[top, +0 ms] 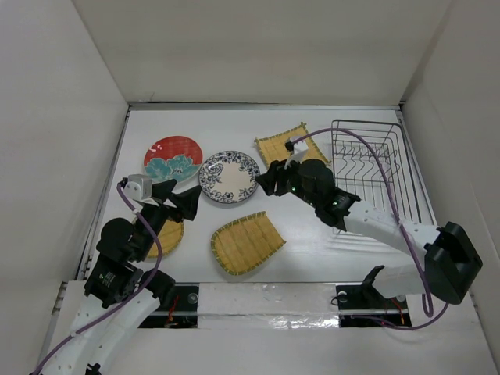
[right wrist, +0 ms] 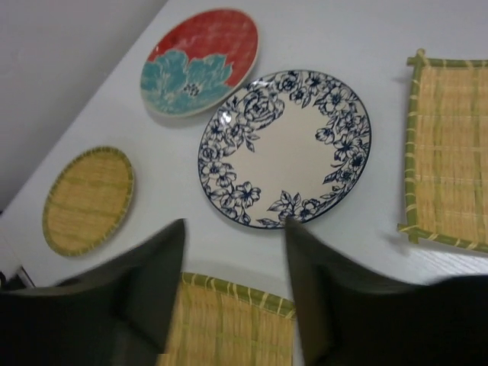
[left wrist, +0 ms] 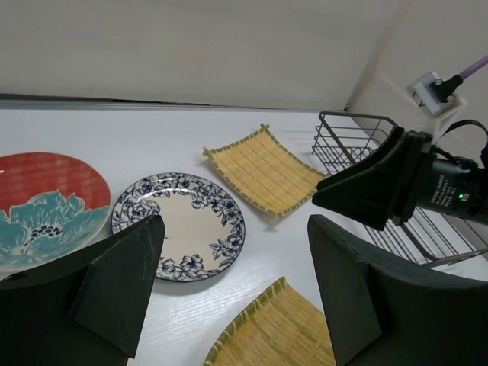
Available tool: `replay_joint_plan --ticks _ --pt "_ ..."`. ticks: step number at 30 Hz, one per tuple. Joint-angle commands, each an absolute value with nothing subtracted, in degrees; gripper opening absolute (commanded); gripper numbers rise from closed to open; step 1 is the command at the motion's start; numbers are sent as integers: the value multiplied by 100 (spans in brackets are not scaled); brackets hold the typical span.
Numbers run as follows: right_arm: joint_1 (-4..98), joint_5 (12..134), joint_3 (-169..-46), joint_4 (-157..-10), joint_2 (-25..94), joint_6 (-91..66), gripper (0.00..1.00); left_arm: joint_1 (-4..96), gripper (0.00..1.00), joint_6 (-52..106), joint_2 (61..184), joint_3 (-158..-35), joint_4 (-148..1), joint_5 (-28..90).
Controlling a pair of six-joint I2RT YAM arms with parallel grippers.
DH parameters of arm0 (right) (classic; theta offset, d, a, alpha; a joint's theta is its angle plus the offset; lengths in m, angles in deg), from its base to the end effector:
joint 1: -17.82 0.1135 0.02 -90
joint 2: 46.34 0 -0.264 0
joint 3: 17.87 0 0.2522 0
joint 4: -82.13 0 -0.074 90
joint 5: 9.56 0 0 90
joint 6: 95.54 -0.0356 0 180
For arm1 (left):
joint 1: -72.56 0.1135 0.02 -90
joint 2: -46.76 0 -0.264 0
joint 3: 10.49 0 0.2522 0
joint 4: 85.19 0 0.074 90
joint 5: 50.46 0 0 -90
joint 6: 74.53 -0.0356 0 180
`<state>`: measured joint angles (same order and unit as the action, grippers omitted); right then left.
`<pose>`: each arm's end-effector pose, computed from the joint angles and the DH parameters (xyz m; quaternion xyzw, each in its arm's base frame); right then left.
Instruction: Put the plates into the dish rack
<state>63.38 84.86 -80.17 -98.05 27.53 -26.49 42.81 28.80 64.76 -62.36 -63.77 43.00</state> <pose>0.2128 0.2130 0.2949 -0.1409 0.7607 0.3222 0.5457 0.0751 -0.0405 0.3592 0.0661 0.6229 -0.2685 0.7318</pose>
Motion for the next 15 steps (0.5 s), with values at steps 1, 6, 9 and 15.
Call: replay_joint_plan --ticks 1,6,9,15 --pt "6361 7894 -8428 -10116 2986 -2637 48 4303 73 2840 6452 -6266 -6660 4244" --pt "6361 8323 -8419 -10090 3021 -2690 0 4303 55 2804 6408 -6240 -6704 4156" --pt "6361 8640 -8411 -9897 3135 -2786 0 4303 26 2796 6373 -6222 -6739 4182" --pt "6309 8860 -8568 -9695 3820 -3050 6 4303 0 2804 6408 -6240 -6678 4341"
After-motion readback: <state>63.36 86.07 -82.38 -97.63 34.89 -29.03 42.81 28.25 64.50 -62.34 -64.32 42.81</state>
